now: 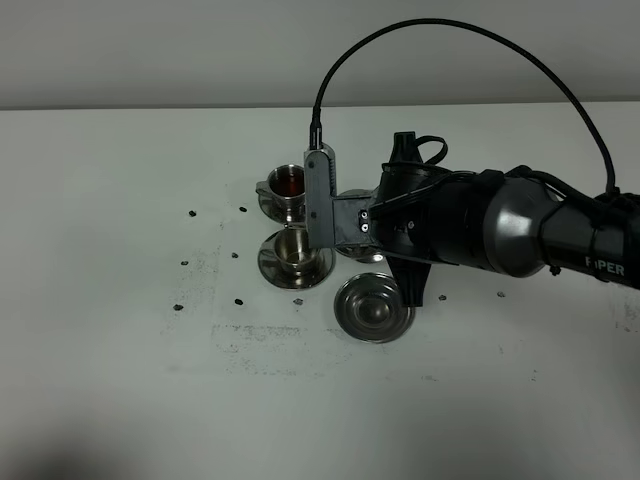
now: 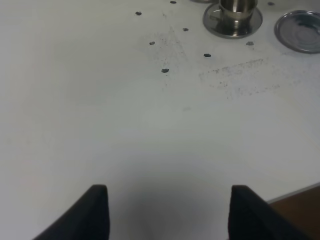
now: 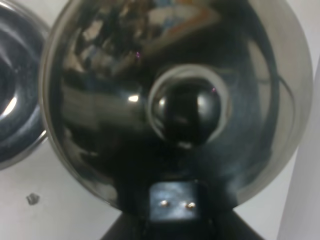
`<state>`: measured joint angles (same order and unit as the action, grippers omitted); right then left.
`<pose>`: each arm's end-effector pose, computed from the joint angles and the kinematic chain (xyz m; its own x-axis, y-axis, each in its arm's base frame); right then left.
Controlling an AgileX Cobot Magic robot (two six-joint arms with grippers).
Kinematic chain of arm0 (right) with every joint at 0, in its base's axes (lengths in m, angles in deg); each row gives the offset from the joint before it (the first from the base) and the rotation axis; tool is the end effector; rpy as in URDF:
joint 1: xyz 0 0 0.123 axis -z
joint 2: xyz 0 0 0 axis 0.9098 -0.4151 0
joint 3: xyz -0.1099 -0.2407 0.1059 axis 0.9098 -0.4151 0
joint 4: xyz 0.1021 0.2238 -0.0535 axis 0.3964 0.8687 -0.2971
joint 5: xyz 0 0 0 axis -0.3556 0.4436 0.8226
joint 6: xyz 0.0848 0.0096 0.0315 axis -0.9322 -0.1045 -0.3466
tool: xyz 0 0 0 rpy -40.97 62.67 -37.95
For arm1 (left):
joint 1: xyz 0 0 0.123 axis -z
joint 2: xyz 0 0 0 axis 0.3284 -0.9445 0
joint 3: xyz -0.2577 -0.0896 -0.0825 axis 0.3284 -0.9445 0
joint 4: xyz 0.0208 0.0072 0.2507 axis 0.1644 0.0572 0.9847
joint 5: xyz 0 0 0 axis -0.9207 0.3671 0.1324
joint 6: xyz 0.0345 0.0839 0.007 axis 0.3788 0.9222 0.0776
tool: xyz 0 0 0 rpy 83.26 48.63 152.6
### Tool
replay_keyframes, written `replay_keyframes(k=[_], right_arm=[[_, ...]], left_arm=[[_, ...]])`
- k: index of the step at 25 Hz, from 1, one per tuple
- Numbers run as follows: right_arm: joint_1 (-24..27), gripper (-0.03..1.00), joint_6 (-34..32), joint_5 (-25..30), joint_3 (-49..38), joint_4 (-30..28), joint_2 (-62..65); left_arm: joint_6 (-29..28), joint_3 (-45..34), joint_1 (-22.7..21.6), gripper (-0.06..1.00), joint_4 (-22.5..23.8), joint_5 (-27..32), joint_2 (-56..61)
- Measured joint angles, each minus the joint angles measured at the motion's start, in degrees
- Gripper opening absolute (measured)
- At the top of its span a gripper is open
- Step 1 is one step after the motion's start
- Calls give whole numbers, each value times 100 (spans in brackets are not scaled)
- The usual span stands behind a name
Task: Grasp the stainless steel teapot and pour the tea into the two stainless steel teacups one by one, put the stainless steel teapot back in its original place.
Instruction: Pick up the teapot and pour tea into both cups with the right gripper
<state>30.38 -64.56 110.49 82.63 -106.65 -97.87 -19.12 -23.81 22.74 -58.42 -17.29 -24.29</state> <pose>0.3525 0.1938 0.1831 -0.1615 -0.9825 0.0931 -0.7848 0.0707 -0.6157 -0.0037 -0.0122 0.2666 -0.4521 0.2035 -0.8684 0.2638 0.9606 0.0877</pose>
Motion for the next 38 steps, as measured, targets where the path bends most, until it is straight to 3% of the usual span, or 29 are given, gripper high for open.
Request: replay_keyframes(k=[14, 38], right_arm=[[0, 21, -253, -229, -203, -692, -203], [0, 21, -426, -36, -221, -1421, -257]], left_arm=[[0, 0, 0, 52, 0, 0, 0], [0, 0, 0, 52, 0, 0, 0]])
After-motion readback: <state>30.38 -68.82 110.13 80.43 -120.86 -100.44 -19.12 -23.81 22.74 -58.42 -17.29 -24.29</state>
